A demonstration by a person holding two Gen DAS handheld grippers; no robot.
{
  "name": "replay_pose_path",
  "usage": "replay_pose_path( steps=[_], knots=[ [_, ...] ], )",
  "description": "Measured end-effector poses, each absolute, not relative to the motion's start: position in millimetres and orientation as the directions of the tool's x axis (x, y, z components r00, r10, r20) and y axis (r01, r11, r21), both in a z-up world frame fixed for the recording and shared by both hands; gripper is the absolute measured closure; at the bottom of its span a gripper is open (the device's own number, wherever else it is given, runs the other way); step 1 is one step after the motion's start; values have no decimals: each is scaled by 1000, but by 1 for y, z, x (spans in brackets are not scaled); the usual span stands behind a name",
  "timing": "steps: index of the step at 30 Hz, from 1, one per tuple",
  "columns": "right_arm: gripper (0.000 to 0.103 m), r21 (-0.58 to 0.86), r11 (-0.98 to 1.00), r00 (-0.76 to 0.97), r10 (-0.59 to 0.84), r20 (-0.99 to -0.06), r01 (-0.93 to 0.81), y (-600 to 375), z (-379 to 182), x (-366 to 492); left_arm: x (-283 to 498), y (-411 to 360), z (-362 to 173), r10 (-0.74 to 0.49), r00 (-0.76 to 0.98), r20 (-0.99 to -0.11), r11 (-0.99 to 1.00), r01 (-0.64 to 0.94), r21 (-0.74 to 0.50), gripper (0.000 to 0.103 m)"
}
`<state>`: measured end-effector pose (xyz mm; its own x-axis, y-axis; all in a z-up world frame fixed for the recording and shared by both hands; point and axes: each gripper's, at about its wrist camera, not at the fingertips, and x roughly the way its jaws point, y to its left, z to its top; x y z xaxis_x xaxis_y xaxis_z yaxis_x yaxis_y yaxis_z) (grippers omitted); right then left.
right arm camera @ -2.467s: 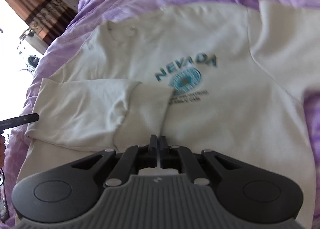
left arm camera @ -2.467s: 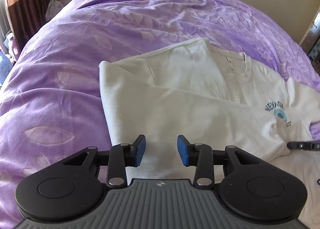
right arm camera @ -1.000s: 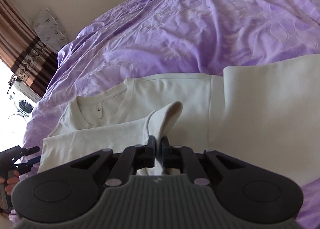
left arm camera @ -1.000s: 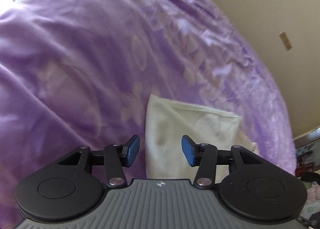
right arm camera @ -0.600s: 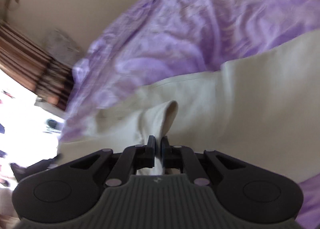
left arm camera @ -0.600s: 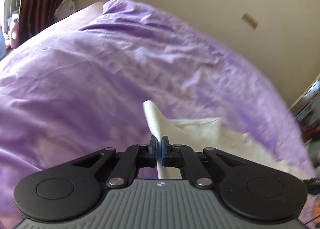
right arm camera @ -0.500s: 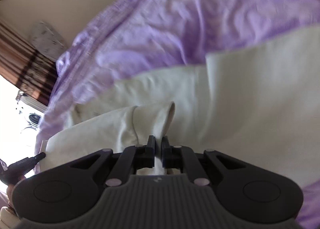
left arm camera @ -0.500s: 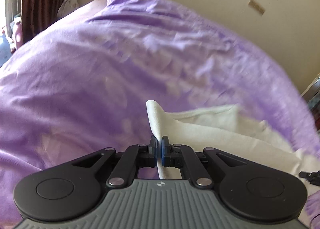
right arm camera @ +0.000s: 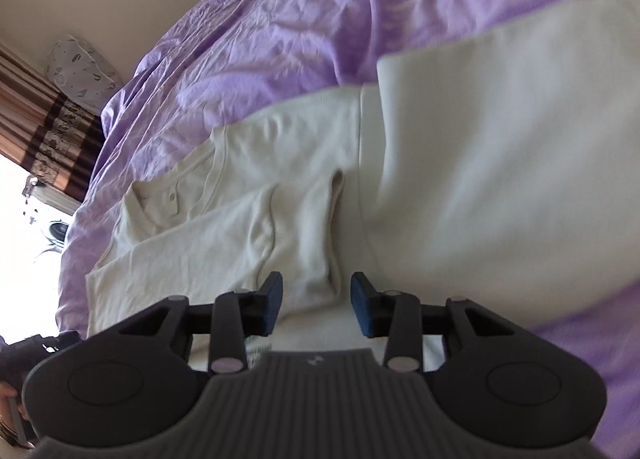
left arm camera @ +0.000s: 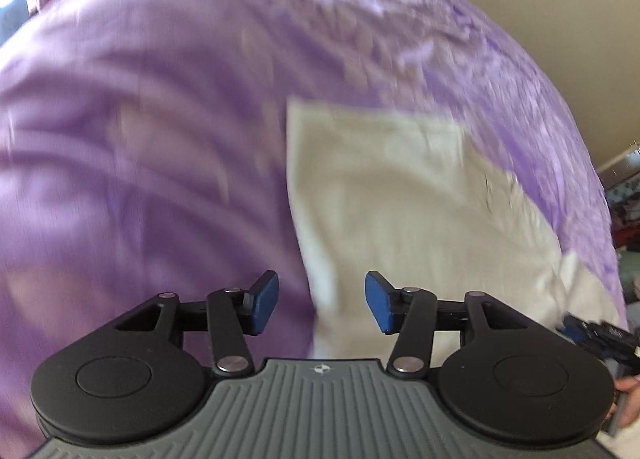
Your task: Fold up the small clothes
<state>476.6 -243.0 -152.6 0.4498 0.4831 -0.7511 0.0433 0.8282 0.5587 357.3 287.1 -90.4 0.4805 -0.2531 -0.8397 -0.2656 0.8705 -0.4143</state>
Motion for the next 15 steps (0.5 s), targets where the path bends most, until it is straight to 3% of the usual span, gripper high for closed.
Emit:
replay_pose_path(
  steps=[2, 3, 4, 5, 6, 10, 15],
  knots=[
    [72, 563, 825, 448, 488, -749, 42, -241, -157, 472, 351, 280, -100, -256, 467, -846, 867, -276, -415, 47],
    [81, 569, 821, 450, 491, -746, 47, -240, -160, 471, 349, 277, -102, -245, 476, -845, 871, -276, -408, 53],
    [86, 575, 817, 452, 494, -743, 53, -240, -162, 471, 344, 273, -102, -237, 488, -840, 873, -273, -404, 72],
    [98, 578, 813, 458, 492, -740, 62, -241, -163, 471, 344, 271, -102, -250, 498, -831, 869, -264, -419, 98],
    [103, 584, 809, 465, 492, -736, 69, -242, -162, 471, 341, 269, -100, -250, 513, -821, 867, -258, -426, 97],
    [103, 587, 809, 493, 494, -716, 42, -244, -148, 463, 334, 262, -84, -201, 549, -811, 909, -204, -363, 98],
    [103, 522, 851, 450, 442, -776, 65, -239, -160, 460, 343, 246, -92, -102, 484, -869, 962, -173, -209, 98]
  ],
)
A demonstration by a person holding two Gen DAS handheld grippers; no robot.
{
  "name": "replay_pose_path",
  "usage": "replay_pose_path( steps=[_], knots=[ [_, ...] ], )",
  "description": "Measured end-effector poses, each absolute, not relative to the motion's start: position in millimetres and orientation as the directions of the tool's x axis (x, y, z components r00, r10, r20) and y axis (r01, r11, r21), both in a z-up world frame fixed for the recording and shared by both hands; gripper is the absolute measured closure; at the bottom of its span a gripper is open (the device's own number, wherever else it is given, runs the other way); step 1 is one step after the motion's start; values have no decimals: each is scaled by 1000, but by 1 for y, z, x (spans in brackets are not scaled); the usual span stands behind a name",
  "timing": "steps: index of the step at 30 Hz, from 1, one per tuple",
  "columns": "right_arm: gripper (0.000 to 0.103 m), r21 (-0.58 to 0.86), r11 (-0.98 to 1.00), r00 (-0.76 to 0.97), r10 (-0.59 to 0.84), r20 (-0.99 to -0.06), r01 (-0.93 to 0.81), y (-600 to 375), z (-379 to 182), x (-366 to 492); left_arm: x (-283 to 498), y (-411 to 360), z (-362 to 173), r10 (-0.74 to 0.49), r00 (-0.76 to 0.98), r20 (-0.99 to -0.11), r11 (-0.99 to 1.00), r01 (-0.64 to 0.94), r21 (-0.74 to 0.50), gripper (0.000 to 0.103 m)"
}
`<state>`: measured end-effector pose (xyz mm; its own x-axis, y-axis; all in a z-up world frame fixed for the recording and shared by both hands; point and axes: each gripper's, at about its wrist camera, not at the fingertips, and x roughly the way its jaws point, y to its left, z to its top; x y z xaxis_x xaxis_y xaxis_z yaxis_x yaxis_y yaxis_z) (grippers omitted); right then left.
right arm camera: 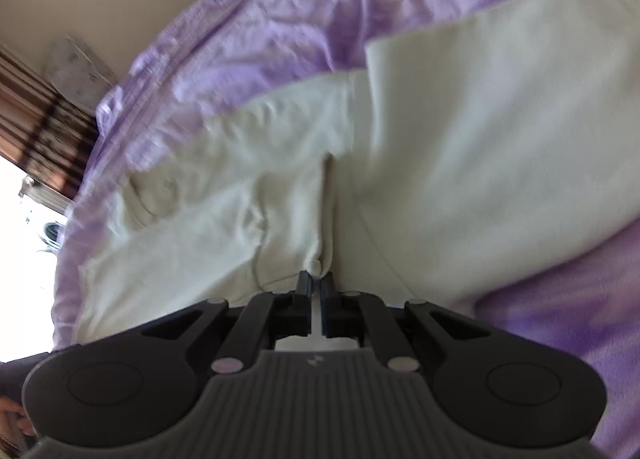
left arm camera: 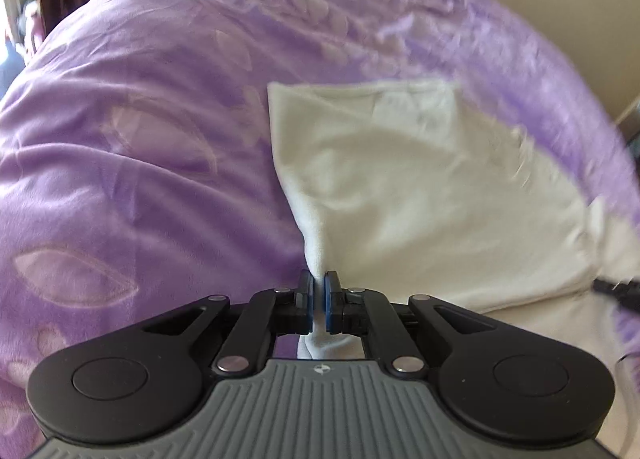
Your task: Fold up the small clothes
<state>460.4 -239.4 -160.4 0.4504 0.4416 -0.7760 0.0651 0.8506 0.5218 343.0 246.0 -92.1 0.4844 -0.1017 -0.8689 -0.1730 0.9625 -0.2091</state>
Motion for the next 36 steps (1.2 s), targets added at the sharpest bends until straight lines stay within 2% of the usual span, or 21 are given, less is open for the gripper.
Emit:
replay_pose_path(
  steps=[3, 4, 5, 8, 10, 11, 12, 18, 21, 26, 34, 36],
  knots=[
    [103, 522, 848, 435, 439, -786, 89, -243, -168, 461, 348, 241, -98, -69, 456, -887, 968, -183, -169, 96],
    [103, 516, 851, 440, 430, -788, 94, -245, -164, 460, 348, 240, -96, -59, 452, -890, 970, -183, -157, 90],
    [98, 498, 862, 450, 410, -794, 93, -248, -157, 458, 347, 240, -93, -46, 449, -892, 974, -179, -140, 83],
    [96, 485, 870, 499, 383, -778, 89, -272, -130, 447, 337, 239, -76, 13, 470, -882, 982, -175, -78, 74],
    [83, 490, 865, 538, 363, -761, 109, -298, -110, 438, 331, 237, -61, 42, 508, -860, 984, -169, -51, 70],
    [69, 481, 867, 566, 334, -754, 128, -314, -100, 432, 327, 237, -53, 44, 526, -849, 984, -169, -54, 66],
    [68, 473, 868, 590, 305, -747, 150, -330, -90, 427, 325, 237, -46, 40, 544, -838, 983, -173, -65, 64],
    [66, 475, 812, 685, 133, -716, 339, -453, -43, 391, 328, 216, -23, 33, 616, -787, 974, -196, -112, 61],
    [61, 444, 777, 695, 13, -719, 446, -513, -37, 373, 338, 202, -24, 41, 633, -773, 971, -208, -119, 51],
    [61, 438, 698, 660, -66, -749, 566, -580, -65, 360, 355, 173, -34, 41, 615, -787, 975, -198, -104, 50],
    [62, 449, 629, 657, -135, -742, 635, -633, -118, 391, 372, 146, -52, 62, 573, -817, 978, -198, -64, 49],
    [69, 476, 605, 673, -139, -727, 639, -643, -129, 399, 375, 144, -54, 76, 562, -824, 979, -200, -47, 49]
  ],
)
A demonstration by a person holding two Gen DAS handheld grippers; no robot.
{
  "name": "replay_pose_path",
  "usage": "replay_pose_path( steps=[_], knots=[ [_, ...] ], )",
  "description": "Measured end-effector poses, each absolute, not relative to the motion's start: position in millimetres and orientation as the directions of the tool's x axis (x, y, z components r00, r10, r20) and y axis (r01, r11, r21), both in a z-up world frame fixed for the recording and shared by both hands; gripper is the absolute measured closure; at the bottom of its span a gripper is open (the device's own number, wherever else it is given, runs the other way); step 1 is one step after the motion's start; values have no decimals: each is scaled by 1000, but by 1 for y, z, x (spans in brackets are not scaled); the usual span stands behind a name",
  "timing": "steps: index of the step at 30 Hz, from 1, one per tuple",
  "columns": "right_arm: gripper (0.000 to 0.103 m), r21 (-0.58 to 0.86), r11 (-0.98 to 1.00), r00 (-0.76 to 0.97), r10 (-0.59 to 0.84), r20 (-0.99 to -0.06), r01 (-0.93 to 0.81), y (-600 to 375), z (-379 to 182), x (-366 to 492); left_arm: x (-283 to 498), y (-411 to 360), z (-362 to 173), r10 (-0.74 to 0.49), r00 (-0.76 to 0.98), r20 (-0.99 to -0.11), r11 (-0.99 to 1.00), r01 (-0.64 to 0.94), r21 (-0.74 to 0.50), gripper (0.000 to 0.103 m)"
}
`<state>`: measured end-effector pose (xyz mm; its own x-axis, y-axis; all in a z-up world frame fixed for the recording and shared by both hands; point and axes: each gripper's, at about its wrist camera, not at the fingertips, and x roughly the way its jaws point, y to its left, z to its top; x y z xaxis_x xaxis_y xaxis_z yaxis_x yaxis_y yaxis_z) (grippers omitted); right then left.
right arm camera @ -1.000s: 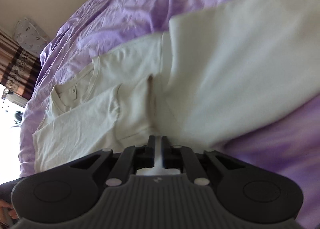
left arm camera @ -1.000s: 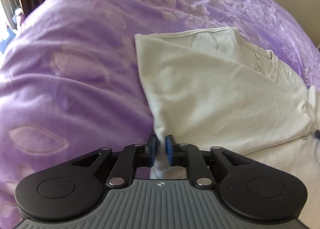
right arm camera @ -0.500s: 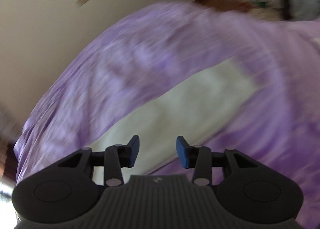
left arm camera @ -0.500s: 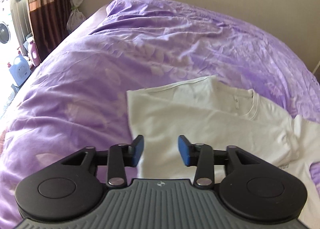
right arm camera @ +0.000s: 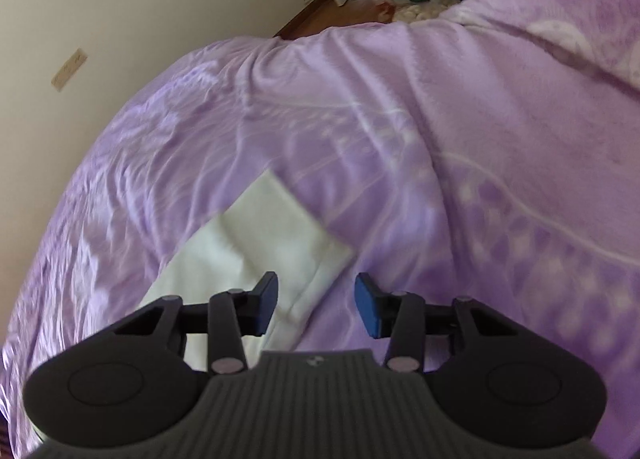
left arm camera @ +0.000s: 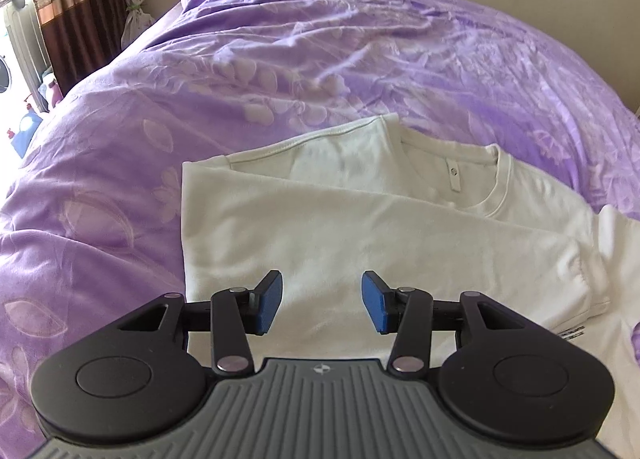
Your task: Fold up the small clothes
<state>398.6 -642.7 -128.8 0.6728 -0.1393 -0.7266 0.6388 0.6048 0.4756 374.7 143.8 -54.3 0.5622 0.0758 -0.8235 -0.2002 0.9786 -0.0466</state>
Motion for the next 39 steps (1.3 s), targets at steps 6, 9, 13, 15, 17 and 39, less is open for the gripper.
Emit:
replay_pose_path(
  steps=[6, 9, 13, 15, 17, 39],
  knots=[
    [98, 473, 631, 696, -153, -702, 615, -647, -127, 410, 376, 144, -53, 90, 568, -818, 978, -205, -34, 49],
    [99, 436, 695, 722, -175, -669, 572, -629, -98, 410, 371, 142, -46, 92, 586, -805, 982, -187, -24, 49],
    [99, 440, 777, 798, -130, -588, 450, -584, -29, 415, 360, 146, -33, 98, 597, -796, 982, -186, -19, 49],
    [99, 436, 822, 839, -90, -537, 367, -549, 15, 419, 352, 149, -24, 78, 616, -784, 983, -177, -42, 49],
    [99, 429, 863, 875, -32, -483, 268, -507, 60, 423, 343, 153, -13, 60, 635, -770, 984, -167, -61, 49],
    [99, 546, 795, 638, 568, -520, -263, -12, 46, 468, 279, 253, 43, -26, 747, -665, 944, -200, -262, 56]
  ],
)
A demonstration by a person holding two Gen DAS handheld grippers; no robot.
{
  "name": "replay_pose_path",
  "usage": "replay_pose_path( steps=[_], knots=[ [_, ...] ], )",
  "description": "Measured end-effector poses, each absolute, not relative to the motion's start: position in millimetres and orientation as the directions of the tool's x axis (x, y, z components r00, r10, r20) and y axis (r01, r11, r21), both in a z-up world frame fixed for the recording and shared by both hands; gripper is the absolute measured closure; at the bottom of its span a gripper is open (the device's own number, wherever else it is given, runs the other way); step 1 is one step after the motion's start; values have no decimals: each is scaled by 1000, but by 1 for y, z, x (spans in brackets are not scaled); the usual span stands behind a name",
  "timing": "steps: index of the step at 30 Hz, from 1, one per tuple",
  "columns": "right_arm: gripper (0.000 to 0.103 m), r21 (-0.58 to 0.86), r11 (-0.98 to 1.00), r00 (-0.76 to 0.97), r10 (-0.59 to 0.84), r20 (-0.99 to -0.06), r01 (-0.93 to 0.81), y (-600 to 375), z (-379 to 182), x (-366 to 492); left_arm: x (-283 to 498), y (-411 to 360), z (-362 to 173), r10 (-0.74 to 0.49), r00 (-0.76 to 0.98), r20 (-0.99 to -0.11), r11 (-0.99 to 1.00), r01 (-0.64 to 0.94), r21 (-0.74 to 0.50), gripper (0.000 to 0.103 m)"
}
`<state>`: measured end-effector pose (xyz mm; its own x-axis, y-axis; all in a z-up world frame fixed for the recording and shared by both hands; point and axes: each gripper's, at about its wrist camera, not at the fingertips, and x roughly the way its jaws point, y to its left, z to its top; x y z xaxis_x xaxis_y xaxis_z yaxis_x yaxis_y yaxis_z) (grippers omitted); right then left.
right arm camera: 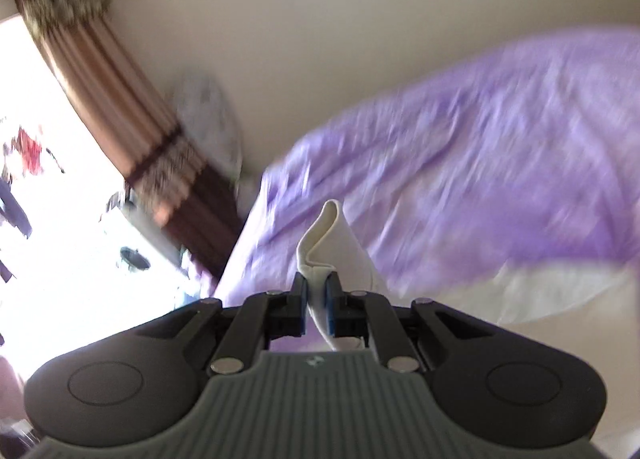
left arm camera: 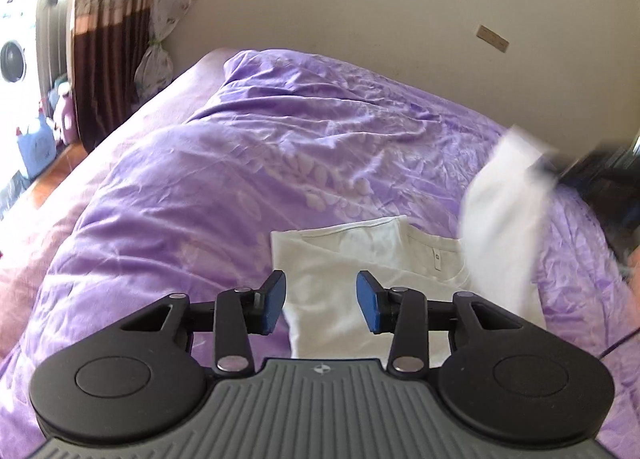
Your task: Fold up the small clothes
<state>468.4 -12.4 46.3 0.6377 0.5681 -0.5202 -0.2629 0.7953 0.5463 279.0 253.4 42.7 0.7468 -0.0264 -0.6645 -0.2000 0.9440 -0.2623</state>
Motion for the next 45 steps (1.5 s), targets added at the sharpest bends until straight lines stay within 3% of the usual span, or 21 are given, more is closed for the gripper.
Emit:
replay_pose_path(
  steps=[6, 9, 11, 15, 21, 24, 30, 32, 37, 38, 40, 41, 44, 45],
  knots=[
    [97, 564, 782, 446, 618, -647, -266, 68, -81, 464, 280, 277, 15, -68, 726, -684, 928, -206, -311, 56],
    [86, 587, 757, 351, 654, -670, -289, 81, -115, 464, 286, 280, -1, -106, 712, -694, 922, -192, -338, 55],
    [71, 595, 739, 312, 673, -671, -315, 83, -121, 464, 292, 281, -9, -125, 705, -698, 914, -191, -357, 53],
    [64, 551, 742, 332, 666, -668, -381, 62, -96, 467, 311, 276, -23, -169, 680, -713, 898, -193, -396, 47],
    [63, 369, 838, 425, 528, -735, -401, -24, -62, 471, 340, 250, -49, -156, 631, -760, 930, -165, -327, 47],
    [63, 276, 891, 461, 427, -778, -360, -86, -63, 471, 350, 234, -61, -155, 607, -779, 946, -136, -295, 53],
    [54, 95, 949, 456, 230, -860, -299, -198, -84, 443, 350, 205, -77, -84, 595, -799, 985, -71, -157, 56],
    [54, 48, 947, 434, 190, -881, -317, -217, -99, 431, 352, 201, -84, -82, 573, -816, 987, -65, -145, 64],
    [54, -45, 929, 438, 130, -890, -366, -231, -130, 406, 349, 201, -93, -60, 568, -821, 986, -92, -135, 66],
    [54, -55, 927, 444, 126, -887, -372, -230, -135, 405, 349, 200, -92, -55, 567, -822, 986, -97, -133, 67],
    [70, -94, 925, 485, 105, -868, -367, -221, -138, 407, 350, 199, -92, -44, 563, -825, 987, -105, -124, 71],
    [101, -111, 927, 505, 92, -858, -358, -221, -137, 408, 350, 199, -92, -33, 560, -828, 987, -110, -114, 76],
    [101, -101, 941, 520, 86, -850, -322, -225, -124, 409, 351, 199, -95, 3, 539, -842, 989, -126, -77, 93],
    [102, -110, 941, 524, 79, -848, -320, -229, -122, 408, 352, 199, -97, 5, 531, -847, 990, -124, -72, 95]
  ],
)
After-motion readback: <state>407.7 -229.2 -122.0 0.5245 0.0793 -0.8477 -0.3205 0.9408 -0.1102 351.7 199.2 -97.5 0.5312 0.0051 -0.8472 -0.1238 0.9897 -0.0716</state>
